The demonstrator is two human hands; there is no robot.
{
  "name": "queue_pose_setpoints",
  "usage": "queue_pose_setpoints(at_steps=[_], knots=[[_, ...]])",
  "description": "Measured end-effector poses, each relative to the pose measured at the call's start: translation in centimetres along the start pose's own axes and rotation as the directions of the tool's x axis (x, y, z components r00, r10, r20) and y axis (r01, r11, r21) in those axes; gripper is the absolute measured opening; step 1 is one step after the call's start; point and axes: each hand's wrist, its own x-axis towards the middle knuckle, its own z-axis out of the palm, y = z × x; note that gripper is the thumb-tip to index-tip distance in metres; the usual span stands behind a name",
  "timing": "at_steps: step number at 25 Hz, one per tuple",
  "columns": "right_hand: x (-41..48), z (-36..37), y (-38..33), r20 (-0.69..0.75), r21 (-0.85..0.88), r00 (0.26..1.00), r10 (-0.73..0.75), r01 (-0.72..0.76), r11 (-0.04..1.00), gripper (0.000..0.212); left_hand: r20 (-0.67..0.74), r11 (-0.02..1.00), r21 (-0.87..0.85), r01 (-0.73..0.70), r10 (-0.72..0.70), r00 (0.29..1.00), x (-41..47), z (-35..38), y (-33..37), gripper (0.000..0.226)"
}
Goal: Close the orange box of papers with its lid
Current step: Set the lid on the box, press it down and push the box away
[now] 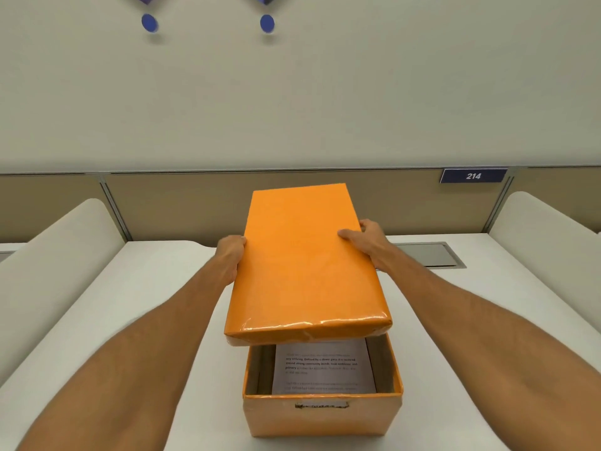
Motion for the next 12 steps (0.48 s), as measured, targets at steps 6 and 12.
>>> queue_pose_setpoints(at_steps=[6,12], knots=[[-0.1,0.3,3.9,0.093,-0.077,0.986,0.138,-0.131,0.988,0.061,-0.014,0.994,0.079,0.074,-0.073,0.997,0.5,1.5,-2.7,0.021],[0.7,0.5,5.6,0.081,-0.088,0.979,0.190,-0.182,0.979,0.060,-0.011,0.989,0.123,0.087,-0.087,0.996,1.6,2.4,-3.4,0.025]])
